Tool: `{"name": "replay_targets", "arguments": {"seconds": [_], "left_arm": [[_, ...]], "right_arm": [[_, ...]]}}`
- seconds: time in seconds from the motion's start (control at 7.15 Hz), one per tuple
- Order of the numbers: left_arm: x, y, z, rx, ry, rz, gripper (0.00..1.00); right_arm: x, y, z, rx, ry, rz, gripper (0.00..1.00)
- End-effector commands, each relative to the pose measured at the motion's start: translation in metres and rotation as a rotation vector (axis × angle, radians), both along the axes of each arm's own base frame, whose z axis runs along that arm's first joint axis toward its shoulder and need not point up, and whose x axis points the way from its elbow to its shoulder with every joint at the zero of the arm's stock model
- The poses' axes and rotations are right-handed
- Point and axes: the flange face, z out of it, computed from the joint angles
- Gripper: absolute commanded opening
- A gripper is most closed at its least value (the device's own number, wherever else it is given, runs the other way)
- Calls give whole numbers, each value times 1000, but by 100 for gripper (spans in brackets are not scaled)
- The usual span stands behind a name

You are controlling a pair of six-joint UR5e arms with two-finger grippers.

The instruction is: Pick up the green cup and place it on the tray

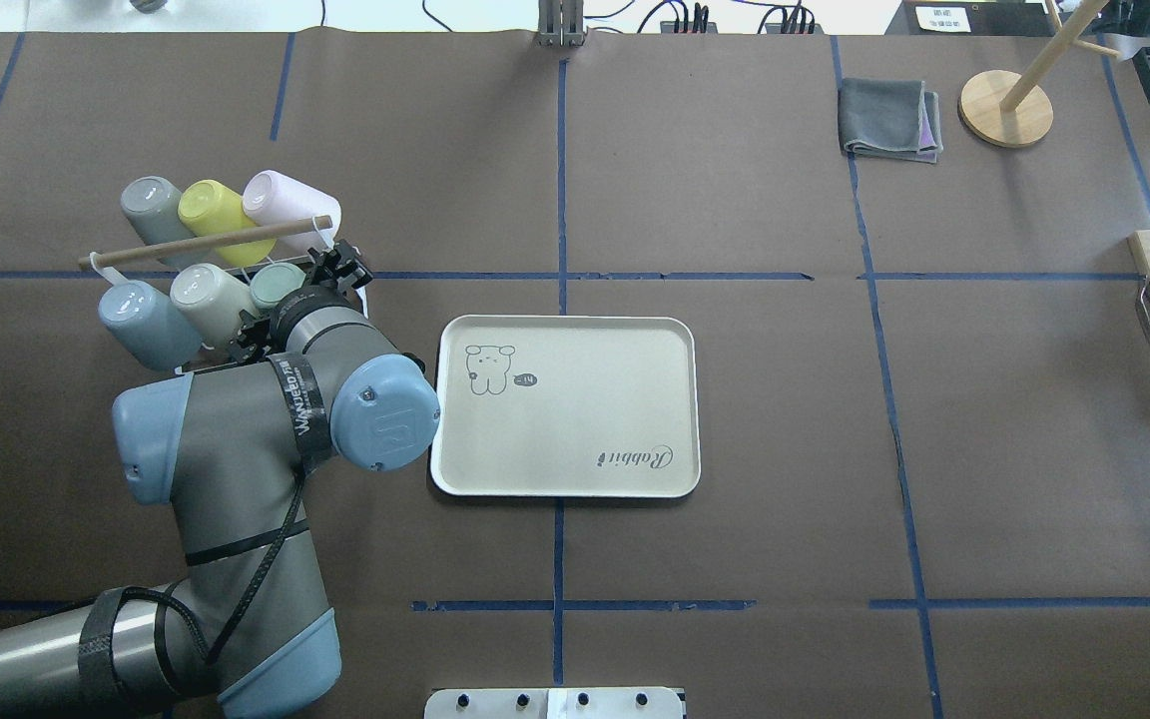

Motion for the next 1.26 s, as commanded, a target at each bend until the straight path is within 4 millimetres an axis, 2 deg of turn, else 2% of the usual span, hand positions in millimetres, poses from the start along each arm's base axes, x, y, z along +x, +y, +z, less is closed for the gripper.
{"name": "replay_targets", "arguments": {"seconds": [0.0,0.28,0.98,1.12], "left_arm": [[9,-3,15,-6,-9,-14,100],[20,1,29,-17,-4,-47,100],[29,6,35,-20,31,-101,99],[31,5,37,-21,32,-108,96]], "right_arm": [[0,0,0,0,-2,0,100],[0,1,1,-2,-1,0,100],[0,3,3,-6,-1,0,100],[0,3,3,-7,1,1,100]]}}
